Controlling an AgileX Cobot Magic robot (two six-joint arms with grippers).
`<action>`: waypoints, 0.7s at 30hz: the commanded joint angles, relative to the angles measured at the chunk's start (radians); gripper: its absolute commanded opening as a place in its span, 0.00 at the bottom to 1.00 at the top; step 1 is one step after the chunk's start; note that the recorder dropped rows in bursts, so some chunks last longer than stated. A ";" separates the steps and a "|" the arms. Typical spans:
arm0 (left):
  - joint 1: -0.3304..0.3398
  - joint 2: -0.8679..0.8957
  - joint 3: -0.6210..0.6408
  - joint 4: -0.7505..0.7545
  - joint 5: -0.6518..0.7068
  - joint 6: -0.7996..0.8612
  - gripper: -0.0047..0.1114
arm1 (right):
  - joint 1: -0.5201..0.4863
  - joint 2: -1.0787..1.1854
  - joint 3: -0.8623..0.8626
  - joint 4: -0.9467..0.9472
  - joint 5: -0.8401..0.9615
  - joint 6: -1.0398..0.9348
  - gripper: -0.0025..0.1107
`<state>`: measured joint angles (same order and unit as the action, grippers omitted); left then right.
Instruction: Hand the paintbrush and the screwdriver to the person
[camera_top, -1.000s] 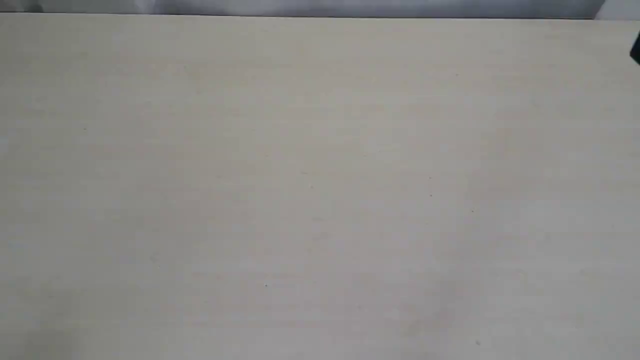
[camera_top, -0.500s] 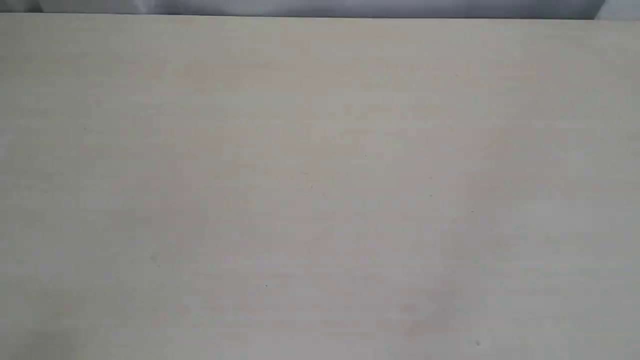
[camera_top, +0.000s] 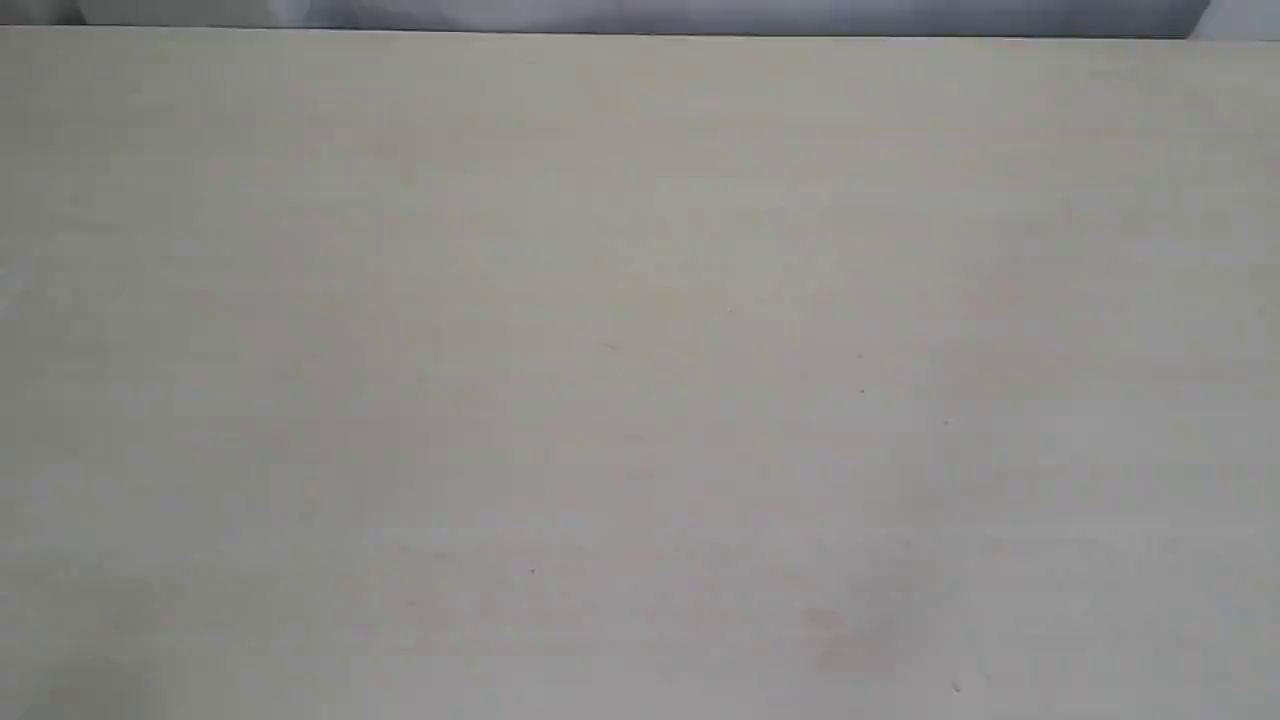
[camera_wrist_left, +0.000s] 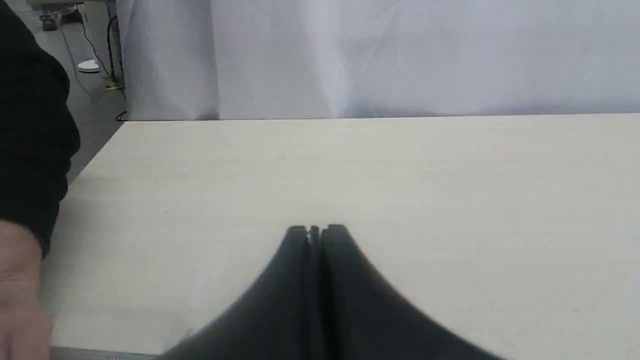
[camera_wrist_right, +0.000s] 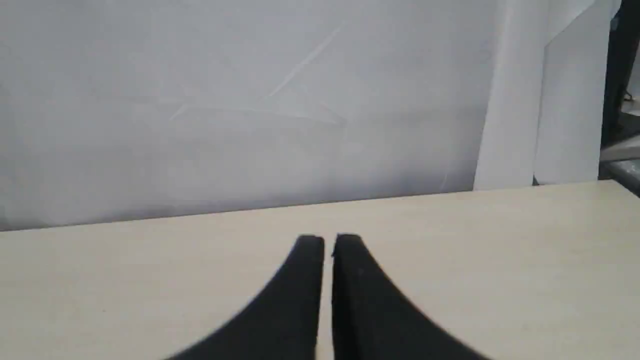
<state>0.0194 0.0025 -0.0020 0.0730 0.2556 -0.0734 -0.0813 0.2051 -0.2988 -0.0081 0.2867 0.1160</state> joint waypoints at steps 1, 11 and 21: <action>-0.008 -0.002 0.002 -0.005 -0.006 -0.002 0.04 | -0.037 -0.022 0.058 0.001 -0.041 -0.008 0.06; -0.008 -0.002 0.002 -0.005 -0.008 -0.002 0.04 | -0.084 -0.185 0.188 0.001 -0.069 -0.004 0.06; -0.008 -0.002 0.002 -0.003 -0.008 -0.002 0.04 | -0.080 -0.205 0.227 0.001 0.036 -0.079 0.06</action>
<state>0.0194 0.0025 -0.0020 0.0730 0.2556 -0.0734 -0.1586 0.0061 -0.0761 -0.0081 0.2845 0.0498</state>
